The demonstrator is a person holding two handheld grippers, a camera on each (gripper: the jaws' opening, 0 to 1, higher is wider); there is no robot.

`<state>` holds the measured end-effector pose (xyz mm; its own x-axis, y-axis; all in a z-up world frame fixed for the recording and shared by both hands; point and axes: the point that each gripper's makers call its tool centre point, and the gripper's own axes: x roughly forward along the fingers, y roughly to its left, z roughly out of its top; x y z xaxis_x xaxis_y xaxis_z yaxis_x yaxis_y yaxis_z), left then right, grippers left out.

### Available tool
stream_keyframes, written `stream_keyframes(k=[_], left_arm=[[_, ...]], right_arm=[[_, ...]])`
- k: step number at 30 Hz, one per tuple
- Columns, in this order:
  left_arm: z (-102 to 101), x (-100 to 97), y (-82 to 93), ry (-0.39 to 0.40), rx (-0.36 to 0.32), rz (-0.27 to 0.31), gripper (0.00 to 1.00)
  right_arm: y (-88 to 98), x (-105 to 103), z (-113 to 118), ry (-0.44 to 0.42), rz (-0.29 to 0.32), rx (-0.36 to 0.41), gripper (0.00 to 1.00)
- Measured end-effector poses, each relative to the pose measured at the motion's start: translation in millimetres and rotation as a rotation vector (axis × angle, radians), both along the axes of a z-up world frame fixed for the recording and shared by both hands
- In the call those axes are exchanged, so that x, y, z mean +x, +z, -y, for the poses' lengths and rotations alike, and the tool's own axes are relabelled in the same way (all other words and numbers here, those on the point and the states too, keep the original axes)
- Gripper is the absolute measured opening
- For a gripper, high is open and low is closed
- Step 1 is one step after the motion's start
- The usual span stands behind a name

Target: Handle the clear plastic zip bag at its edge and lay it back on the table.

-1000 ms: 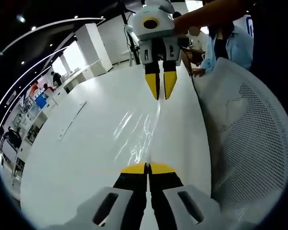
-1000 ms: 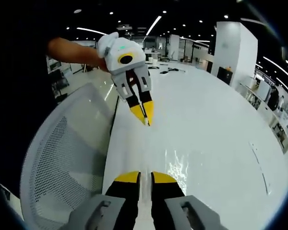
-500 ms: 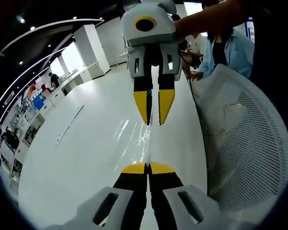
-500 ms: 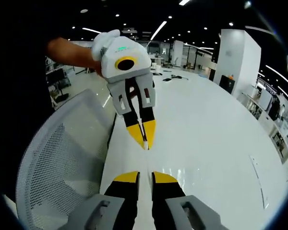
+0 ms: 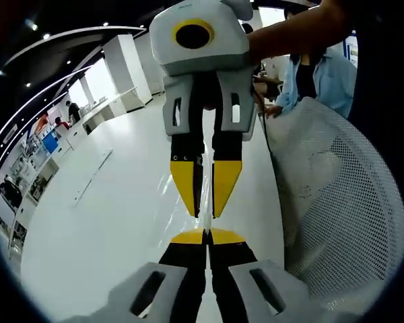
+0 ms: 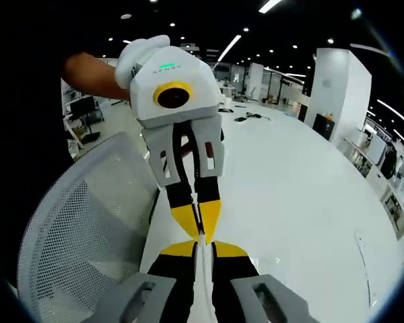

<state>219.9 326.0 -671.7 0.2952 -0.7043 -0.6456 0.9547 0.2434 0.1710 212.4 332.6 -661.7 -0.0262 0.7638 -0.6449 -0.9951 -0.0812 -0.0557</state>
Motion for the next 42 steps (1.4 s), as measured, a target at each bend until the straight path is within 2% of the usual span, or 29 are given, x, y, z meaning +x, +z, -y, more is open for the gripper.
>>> stream_keyframes(k=[17,22,28,30,31,42], left_arm=[[6,-3.9,0.2,-0.029,0.001,0.009,0.00],[7,-3.8,-3.3,-0.041,0.031,0.006,0.00],[6,-3.6,-6.1,-0.018,0.028,-0.036,0.00],[6,-2.7,-6.3,-0.026,0.033,-0.021,0.00],[6,-4.5,-7.6,-0.023,0.030,-0.050,0.00],[6,-2.2,-10.9,-0.005,0.030,-0.076,0.00]], right_arm=[[-6.0,-6,1,-0.004,-0.024,-0.036,0.00],[-8.9,-7,0,-0.010,-0.028,-0.062,0.00],[-9.6,-7,1,-0.021,-0.040,-0.082,0.00],[-9.8,-6,2,-0.031,-0.043,-0.085,0.00],[-10.5,-7,2,-0.028,-0.050,-0.090,0.00],[-14.8,-5,6,-0.049,-0.054,-0.105,0.00]])
